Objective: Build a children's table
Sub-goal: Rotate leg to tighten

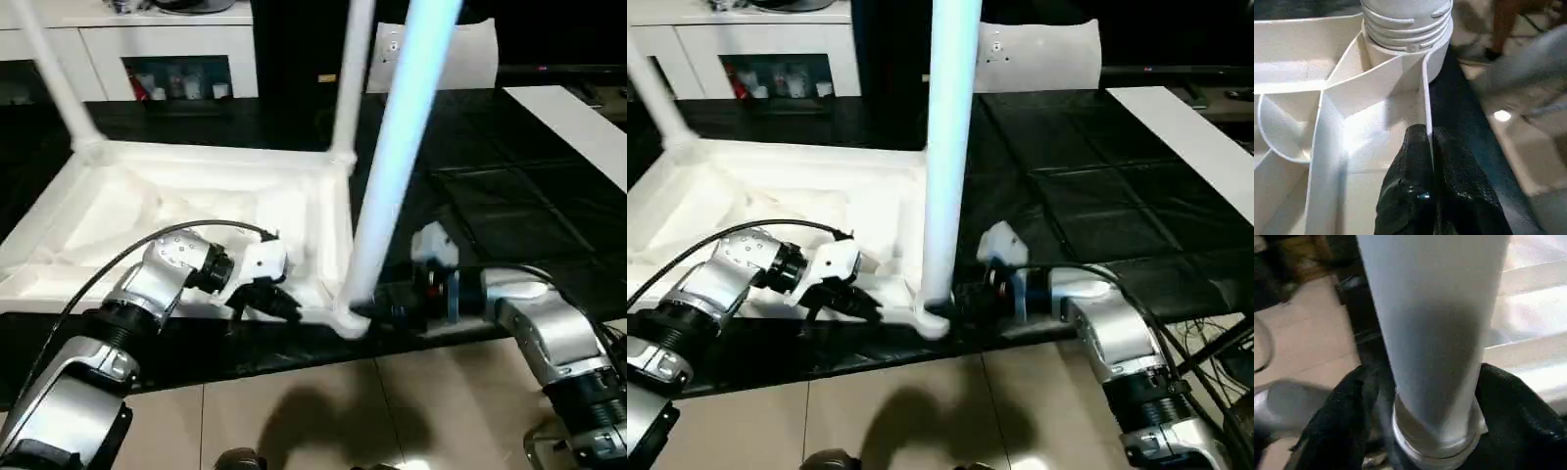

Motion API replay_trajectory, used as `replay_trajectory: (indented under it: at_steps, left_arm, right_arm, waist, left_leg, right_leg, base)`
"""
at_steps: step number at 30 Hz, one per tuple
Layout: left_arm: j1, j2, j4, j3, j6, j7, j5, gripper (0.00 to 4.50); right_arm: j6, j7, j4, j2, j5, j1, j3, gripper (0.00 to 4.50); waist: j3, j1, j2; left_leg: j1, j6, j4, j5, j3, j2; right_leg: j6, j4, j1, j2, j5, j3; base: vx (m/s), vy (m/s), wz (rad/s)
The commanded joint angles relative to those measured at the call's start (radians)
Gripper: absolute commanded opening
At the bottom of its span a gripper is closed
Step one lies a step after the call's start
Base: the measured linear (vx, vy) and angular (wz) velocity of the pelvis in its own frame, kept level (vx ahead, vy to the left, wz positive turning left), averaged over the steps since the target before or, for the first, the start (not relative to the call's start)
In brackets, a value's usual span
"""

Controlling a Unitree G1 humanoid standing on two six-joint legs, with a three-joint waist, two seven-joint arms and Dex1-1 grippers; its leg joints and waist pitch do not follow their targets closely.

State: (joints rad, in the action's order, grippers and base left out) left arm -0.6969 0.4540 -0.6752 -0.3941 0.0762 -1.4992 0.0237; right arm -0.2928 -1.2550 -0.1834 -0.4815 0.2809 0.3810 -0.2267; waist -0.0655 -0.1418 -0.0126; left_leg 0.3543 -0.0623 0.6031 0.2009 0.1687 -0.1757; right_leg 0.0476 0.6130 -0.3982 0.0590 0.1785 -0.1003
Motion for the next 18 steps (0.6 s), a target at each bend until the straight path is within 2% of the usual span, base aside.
replay_trajectory:
  at_steps: [1,7,13,15,16,18]
  left_arm:
    - [-0.035,-0.005,0.014,-0.033,0.04,-0.076,-0.004,0.0]
    - [-0.045,-0.012,0.008,-0.035,0.042,-0.099,-0.007,0.0]
    - [-0.04,-0.03,0.005,0.002,0.0,-0.059,-0.028,0.0]
    - [-0.034,-0.038,0.01,0.016,-0.021,-0.024,-0.031,0.0]
    - [-0.027,-0.046,0.014,0.025,-0.049,0.033,-0.017,0.0]
    - [-0.02,-0.064,0.013,0.04,-0.108,0.126,0.004,0.0]
  right_arm:
    - [0.007,-0.054,0.027,-0.008,0.017,0.002,-0.026,2.9]
    - [-0.001,-0.091,0.022,-0.001,0.022,0.01,-0.051,2.48]
    - [-0.088,-0.083,0.079,0.004,0.084,-0.018,-0.025,2.12]
    - [-0.109,-0.05,0.097,0.016,0.091,-0.032,-0.014,2.07]
    - [-0.118,0.02,0.111,0.041,0.08,-0.049,0.001,2.06]
    - [-0.108,0.148,0.11,0.09,0.037,-0.062,0.021,2.05]
  waist:
    - [0.08,0.002,0.008]
    - [0.078,-0.003,0.006]
    - [0.081,-0.007,0.006]
    - [0.08,-0.008,0.006]
    - [0.08,-0.01,0.004]
    - [0.076,-0.006,0.007]
  left_leg:
    - [-0.007,0.063,-0.064,0.108,-0.016,-0.068]
    - [-0.005,0.05,-0.066,0.117,-0.017,-0.066]
    - [-0.005,0.052,-0.064,0.099,-0.016,-0.066]
    - [-0.004,0.053,-0.065,0.096,-0.016,-0.066]
    - [-0.006,0.05,-0.065,0.1,-0.016,-0.066]
    - [-0.009,0.032,-0.068,0.121,-0.018,-0.066]
  right_leg:
    - [0.176,-0.073,0.061,0.104,0.194,0.069]
    - [0.163,-0.077,0.061,0.105,0.229,0.068]
    - [0.156,-0.075,0.061,0.104,0.222,0.068]
    - [0.155,-0.076,0.061,0.103,0.217,0.068]
    - [0.15,-0.077,0.059,0.104,0.226,0.068]
    - [0.142,-0.082,0.055,0.105,0.264,0.067]
  base:
    - [0.0,0.0,0.0]
    - [0.0,0.0,0.0]
    - [0.0,0.0,0.0]
    - [0.0,0.0,0.0]
    - [0.0,0.0,0.0]
    - [0.0,0.0,0.0]
